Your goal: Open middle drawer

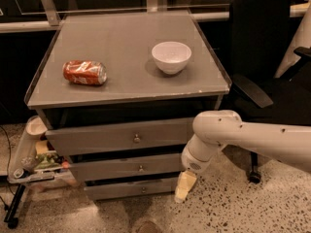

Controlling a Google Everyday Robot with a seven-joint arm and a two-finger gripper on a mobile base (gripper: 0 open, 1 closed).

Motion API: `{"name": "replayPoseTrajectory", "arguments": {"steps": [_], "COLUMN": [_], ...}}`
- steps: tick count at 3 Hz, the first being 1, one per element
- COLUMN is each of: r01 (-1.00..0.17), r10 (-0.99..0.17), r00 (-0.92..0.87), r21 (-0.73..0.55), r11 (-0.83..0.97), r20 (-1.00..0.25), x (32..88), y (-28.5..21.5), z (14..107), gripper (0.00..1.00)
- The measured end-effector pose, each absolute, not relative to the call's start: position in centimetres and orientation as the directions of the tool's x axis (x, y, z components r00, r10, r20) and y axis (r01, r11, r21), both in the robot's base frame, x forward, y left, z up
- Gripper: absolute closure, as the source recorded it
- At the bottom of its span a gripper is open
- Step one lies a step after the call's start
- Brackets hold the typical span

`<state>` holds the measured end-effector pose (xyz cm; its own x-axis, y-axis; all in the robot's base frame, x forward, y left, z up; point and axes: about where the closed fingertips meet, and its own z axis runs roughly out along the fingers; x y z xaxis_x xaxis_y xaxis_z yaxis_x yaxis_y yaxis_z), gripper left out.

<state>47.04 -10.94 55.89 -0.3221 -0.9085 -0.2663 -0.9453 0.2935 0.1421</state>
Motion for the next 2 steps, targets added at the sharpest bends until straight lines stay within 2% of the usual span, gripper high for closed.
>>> {"name": "replayPoseTrajectory", "arguments": {"steps": [2], "r01": [-0.935], "r10": [-0.899], "r00": [-0.348], "r21": [0.173], "r11": [0.311], "r20": [-0.265], "x": [47.29], "y": [-10.78], "z": [52.18], "gripper": [0.0]}}
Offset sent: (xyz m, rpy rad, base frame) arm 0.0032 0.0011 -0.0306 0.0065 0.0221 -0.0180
